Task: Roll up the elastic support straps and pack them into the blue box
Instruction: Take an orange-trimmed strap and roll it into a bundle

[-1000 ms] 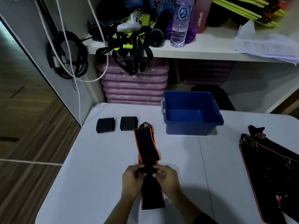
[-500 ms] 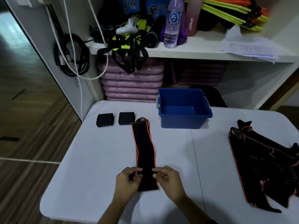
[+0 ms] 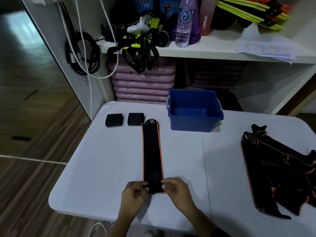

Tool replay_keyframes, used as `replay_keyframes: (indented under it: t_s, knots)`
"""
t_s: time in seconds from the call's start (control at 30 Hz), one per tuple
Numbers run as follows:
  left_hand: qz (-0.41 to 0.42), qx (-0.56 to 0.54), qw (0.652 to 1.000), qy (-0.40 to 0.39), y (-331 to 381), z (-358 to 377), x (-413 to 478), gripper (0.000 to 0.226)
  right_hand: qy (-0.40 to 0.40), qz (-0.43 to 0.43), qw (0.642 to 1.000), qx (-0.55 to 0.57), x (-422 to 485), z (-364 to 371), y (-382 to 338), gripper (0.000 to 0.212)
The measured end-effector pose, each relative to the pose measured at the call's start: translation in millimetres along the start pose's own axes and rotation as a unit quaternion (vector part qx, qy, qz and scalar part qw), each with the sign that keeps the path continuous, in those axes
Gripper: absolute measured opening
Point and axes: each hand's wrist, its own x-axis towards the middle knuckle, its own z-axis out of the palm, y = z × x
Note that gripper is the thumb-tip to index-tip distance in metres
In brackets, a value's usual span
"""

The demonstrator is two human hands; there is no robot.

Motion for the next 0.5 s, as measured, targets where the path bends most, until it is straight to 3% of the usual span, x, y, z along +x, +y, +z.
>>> replay_keyframes:
  t_s: [0.17,0.3,0.43,0.5]
  knots:
    - [-0.047,-0.007,0.999,0.013,13.4,-7.3,51.9,0.021,0.022,0.047,0.999,0.007,48.3,-6.1,-9.6,0.018]
    - [-0.061,-0.017,0.998,0.018,28.5,-12.6,112.2,0.021,0.02,0.095,0.995,0.001,104.5,-7.1,-29.5,0.035]
    - [-0.104,-0.105,0.988,0.042,41.8,-14.2,174.4,0.013,0.051,0.11,0.992,0.027,161.9,-2.5,-48.3,0.037]
    - [-0.135,-0.135,0.981,0.044,45.5,-13.4,205.3,0.022,0.073,0.11,0.991,0.031,189.2,-0.7,-56.5,0.039]
